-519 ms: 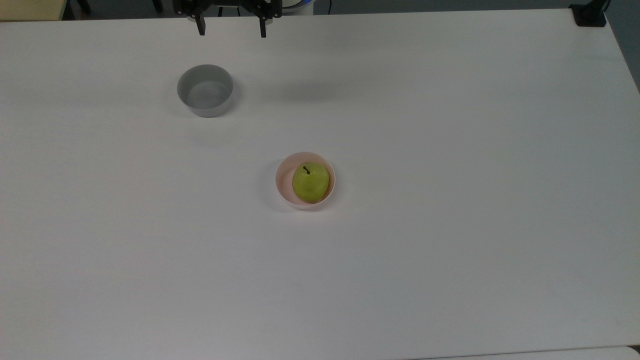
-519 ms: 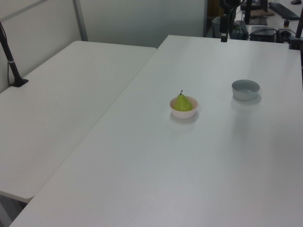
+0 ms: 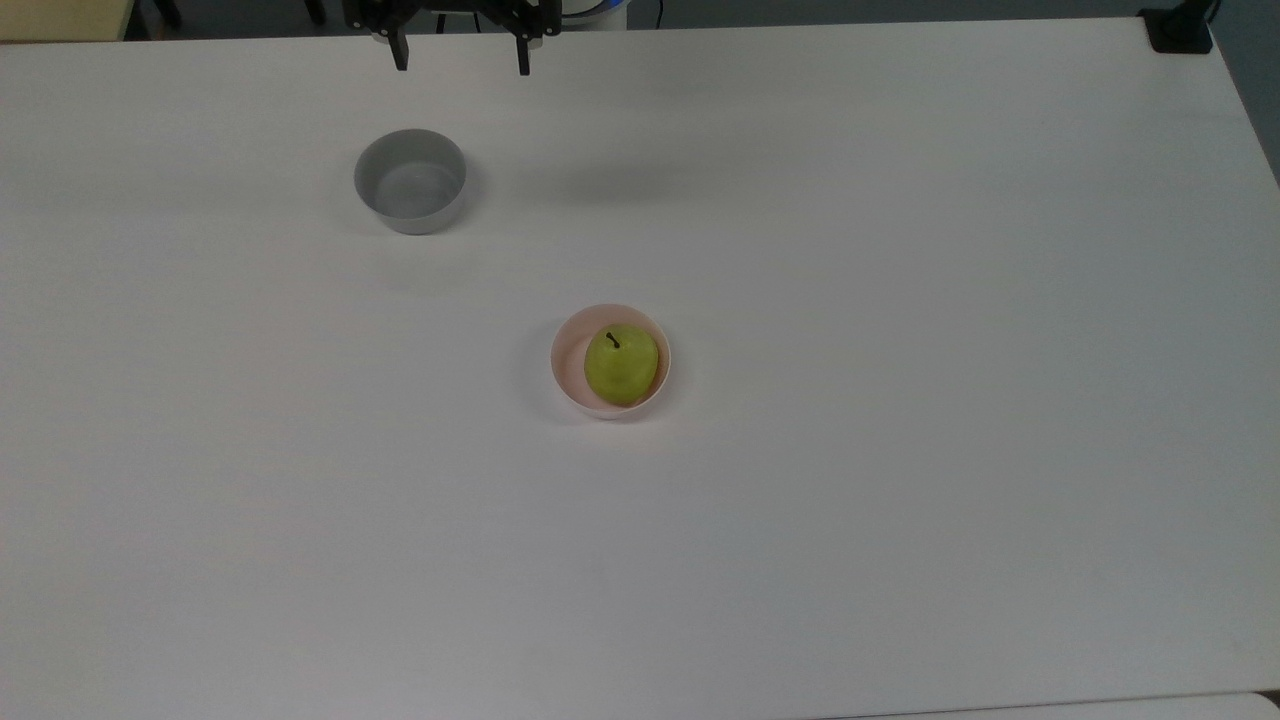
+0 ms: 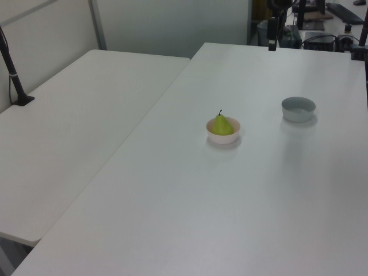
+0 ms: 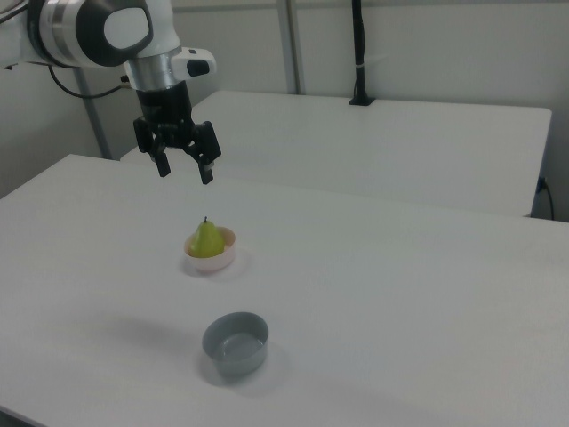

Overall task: Pick up a pear from the bowl
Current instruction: 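Move the gripper down toward the green pear in the pink bowl, then lower the open gripper around the pear and close on it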

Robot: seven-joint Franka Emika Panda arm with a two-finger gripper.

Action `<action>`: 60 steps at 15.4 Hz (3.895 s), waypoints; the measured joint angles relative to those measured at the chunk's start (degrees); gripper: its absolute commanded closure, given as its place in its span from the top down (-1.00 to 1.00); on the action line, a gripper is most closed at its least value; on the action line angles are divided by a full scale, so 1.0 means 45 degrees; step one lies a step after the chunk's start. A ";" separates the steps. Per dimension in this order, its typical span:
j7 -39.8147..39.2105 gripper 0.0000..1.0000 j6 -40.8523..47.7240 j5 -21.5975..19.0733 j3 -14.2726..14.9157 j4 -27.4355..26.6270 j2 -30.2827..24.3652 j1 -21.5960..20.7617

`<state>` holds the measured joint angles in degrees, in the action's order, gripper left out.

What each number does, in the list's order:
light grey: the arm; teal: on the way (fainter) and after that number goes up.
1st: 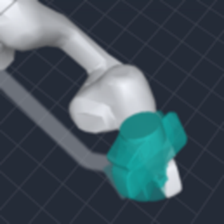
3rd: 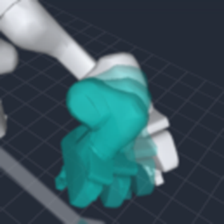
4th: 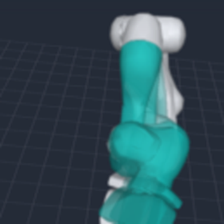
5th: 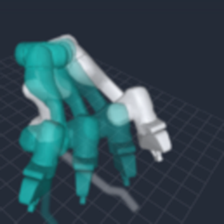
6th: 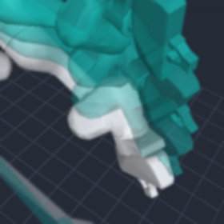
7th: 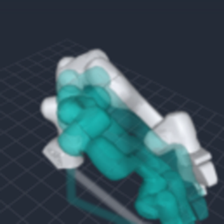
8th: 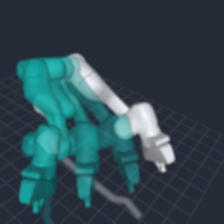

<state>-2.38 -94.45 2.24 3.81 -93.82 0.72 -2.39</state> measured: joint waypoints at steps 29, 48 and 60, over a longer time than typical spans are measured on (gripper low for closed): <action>-0.0578 1.00 -0.5501 -0.0001 -0.0237 -0.0212 0.4755 -0.1701; 0.0318 0.76 -0.7412 -0.0001 -0.0237 -0.0184 0.5989 -0.2057; 0.0320 0.12 -0.7413 0.0000 -0.0232 -0.0128 0.6026 -0.2058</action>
<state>-0.94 -127.81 2.24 2.77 -94.40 27.84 -11.65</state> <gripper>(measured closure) 0.286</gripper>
